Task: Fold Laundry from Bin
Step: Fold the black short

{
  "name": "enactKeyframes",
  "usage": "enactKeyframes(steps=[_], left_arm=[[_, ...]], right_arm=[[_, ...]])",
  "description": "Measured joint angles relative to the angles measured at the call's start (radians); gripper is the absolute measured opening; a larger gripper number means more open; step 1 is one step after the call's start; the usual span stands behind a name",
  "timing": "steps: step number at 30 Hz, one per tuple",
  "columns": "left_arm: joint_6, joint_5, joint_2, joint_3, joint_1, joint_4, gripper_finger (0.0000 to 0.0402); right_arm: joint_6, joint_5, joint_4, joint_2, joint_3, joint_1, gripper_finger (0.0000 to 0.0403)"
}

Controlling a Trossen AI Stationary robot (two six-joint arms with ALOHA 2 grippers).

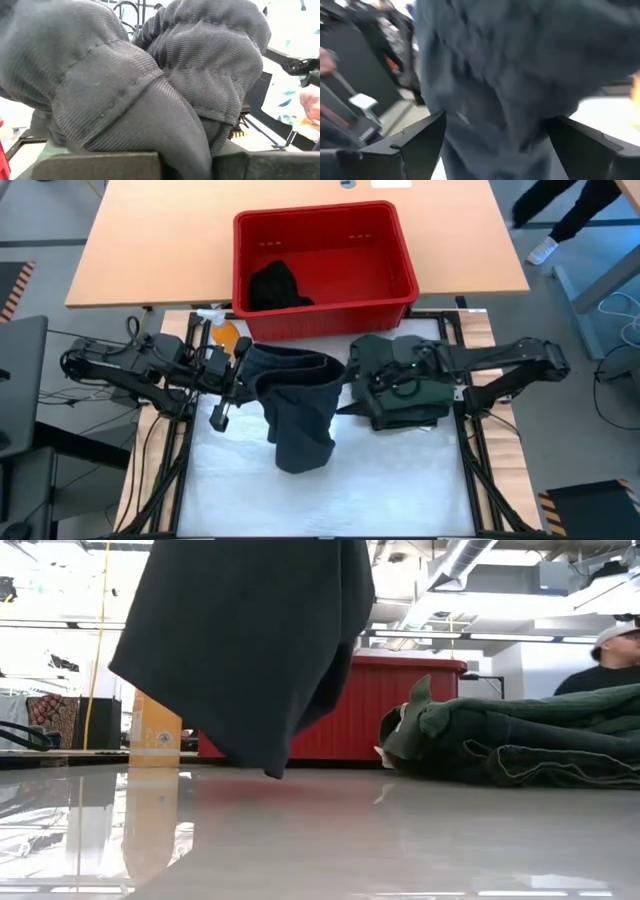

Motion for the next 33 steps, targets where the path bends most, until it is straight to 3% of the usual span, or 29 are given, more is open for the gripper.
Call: enactKeyframes(steps=[6,11,14,19,20,28,33], left_arm=[[-0.017,0.0,0.0,0.0,-0.02,-0.051,0.0017],[-0.021,-0.011,0.0,0.0,-0.029,-0.068,0.0017],[-0.022,-0.032,0.0,0.0,-0.029,-0.084,0.0017],[-0.023,-0.073,0.0,0.0,-0.028,-0.125,0.0017],[-0.025,-0.082,0.0,0.0,-0.028,-0.141,0.0017],[-0.068,-0.105,0.01,-0.002,-0.028,-0.294,0.0023],[-0.029,-0.182,0.01,-0.002,-0.009,-0.305,0.0023]], right_arm=[[-0.006,-0.029,0.12,0.004,0.009,-0.012,0.0353],[-0.018,-0.03,0.133,-0.005,0.033,-0.002,0.0288],[-0.033,-0.03,0.126,-0.011,0.045,0.003,0.0219],[-0.101,-0.03,0.041,-0.022,0.091,-0.015,0.0045],[-0.114,-0.03,0.007,-0.022,0.105,-0.023,0.0025],[-0.235,0.051,-0.292,-0.018,0.25,-0.079,0.0016],[-0.258,0.056,-0.318,0.033,0.323,-0.125,0.0016]])
